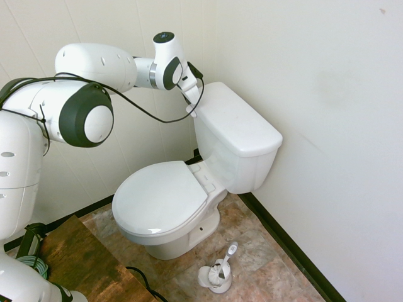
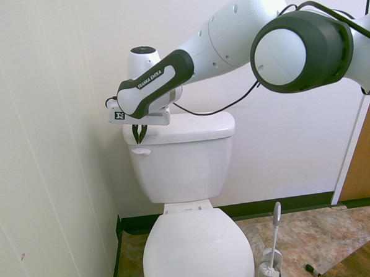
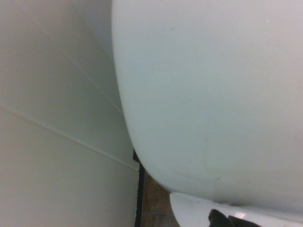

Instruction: Flush the toilet

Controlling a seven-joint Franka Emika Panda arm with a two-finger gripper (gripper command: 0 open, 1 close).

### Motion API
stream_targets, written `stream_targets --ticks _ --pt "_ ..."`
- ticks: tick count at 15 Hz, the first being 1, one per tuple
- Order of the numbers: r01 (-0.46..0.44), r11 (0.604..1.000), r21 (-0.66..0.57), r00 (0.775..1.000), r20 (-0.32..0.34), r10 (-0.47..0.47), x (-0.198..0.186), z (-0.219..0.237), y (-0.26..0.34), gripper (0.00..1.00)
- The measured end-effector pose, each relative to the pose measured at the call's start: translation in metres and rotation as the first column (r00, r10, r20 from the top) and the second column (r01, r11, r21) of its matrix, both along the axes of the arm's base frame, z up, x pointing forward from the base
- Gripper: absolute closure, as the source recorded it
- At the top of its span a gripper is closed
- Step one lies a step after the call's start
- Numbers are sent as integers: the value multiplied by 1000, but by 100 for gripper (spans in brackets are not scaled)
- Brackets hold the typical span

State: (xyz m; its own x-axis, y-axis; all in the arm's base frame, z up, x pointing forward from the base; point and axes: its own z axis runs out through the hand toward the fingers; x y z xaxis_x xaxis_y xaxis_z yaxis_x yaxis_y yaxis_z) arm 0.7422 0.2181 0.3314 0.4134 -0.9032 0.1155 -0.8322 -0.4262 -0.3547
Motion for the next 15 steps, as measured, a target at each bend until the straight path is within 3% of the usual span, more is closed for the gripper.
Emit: stream_targets --ticks 15 --pt "-10 1000 26 1000 -21 11 9 -52 3 100"
